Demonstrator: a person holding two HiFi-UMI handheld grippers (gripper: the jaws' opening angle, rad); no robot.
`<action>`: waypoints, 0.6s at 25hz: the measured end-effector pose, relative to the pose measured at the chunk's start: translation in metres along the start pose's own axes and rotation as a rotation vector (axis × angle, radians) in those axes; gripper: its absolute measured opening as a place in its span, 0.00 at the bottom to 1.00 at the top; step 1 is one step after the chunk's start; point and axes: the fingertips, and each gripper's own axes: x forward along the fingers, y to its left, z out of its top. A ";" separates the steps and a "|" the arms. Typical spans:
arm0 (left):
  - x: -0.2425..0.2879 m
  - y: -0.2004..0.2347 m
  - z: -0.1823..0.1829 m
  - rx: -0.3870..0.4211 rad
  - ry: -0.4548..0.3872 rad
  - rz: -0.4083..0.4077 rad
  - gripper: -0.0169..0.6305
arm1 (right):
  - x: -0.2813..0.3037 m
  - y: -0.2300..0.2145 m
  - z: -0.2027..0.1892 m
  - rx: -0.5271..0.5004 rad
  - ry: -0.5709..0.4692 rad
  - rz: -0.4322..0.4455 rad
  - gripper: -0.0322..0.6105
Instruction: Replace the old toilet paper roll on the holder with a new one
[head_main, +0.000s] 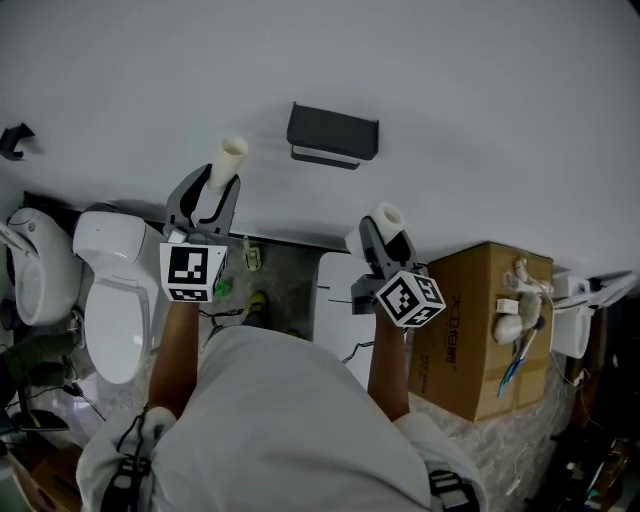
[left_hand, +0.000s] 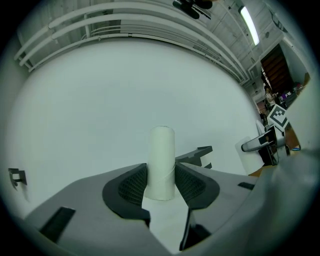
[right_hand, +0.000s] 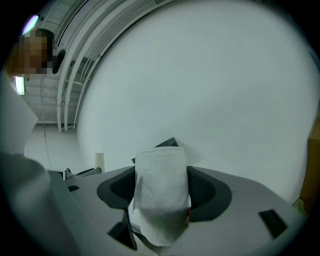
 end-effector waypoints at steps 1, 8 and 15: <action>0.000 0.002 -0.002 -0.002 0.006 0.001 0.33 | 0.002 -0.001 0.001 0.025 -0.008 0.003 0.52; 0.002 0.009 -0.011 0.015 0.018 -0.007 0.33 | 0.001 -0.035 0.026 0.471 -0.250 -0.050 0.52; -0.001 0.027 -0.024 0.027 0.050 0.021 0.33 | 0.007 -0.082 0.037 0.907 -0.509 -0.049 0.52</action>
